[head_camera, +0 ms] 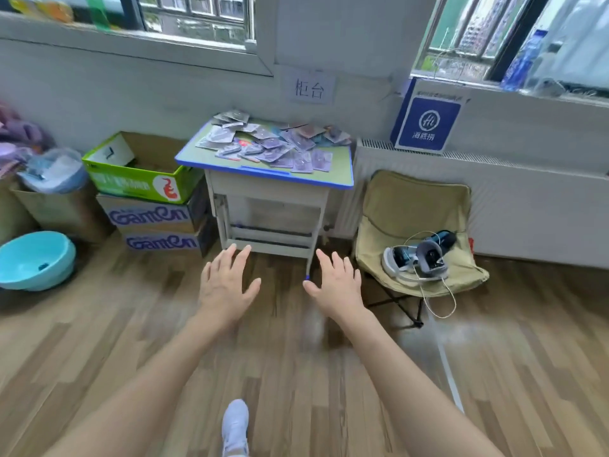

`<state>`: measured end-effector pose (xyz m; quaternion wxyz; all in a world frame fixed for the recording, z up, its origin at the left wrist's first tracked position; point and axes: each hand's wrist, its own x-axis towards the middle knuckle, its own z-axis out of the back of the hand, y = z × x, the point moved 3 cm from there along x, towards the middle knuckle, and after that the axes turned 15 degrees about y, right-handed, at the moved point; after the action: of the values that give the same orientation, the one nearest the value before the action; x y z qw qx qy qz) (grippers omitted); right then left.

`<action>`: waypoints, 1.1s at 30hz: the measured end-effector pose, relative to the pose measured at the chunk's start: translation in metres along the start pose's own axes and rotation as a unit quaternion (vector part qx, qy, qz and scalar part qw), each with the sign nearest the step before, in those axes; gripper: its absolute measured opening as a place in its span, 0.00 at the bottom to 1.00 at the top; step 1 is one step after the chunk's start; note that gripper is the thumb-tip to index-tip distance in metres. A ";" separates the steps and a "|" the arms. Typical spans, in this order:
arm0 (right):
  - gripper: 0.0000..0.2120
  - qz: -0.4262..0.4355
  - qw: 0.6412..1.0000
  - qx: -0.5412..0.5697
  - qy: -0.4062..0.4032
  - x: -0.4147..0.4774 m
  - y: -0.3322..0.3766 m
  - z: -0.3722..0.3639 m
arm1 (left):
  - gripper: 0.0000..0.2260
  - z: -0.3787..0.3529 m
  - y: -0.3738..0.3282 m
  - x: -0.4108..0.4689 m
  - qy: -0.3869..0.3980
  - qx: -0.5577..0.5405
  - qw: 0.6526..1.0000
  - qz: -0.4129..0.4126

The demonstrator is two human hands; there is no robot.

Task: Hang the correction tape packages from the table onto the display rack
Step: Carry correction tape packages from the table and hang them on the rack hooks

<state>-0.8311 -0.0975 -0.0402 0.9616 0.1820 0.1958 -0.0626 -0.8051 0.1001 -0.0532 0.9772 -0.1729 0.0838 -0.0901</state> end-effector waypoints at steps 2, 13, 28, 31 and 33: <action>0.32 -0.004 1.000 0.000 -0.009 0.044 0.020 0.014 | 0.28 0.019 0.017 0.044 -0.008 0.003 1.000 -0.007; 0.33 -0.017 1.000 0.023 -0.011 0.238 0.110 0.080 | 0.29 0.099 0.097 0.247 0.002 -0.014 1.000 -0.015; 0.34 -0.018 0.999 0.041 -0.010 0.530 0.150 0.186 | 0.28 0.145 0.144 0.543 0.004 -0.018 1.000 -0.014; 0.34 -0.025 0.999 0.045 0.007 0.574 0.158 0.196 | 0.28 0.145 0.154 0.586 0.016 -0.025 0.999 -0.012; 0.34 -0.032 0.999 0.040 0.015 0.601 0.163 0.198 | 0.28 0.145 0.162 0.616 0.025 -0.024 0.999 -0.010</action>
<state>-0.1798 -0.0506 -0.0577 0.9478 0.2152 0.2135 -0.0988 -0.1558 0.1704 -0.0578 0.9694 -0.1947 0.1090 -0.1021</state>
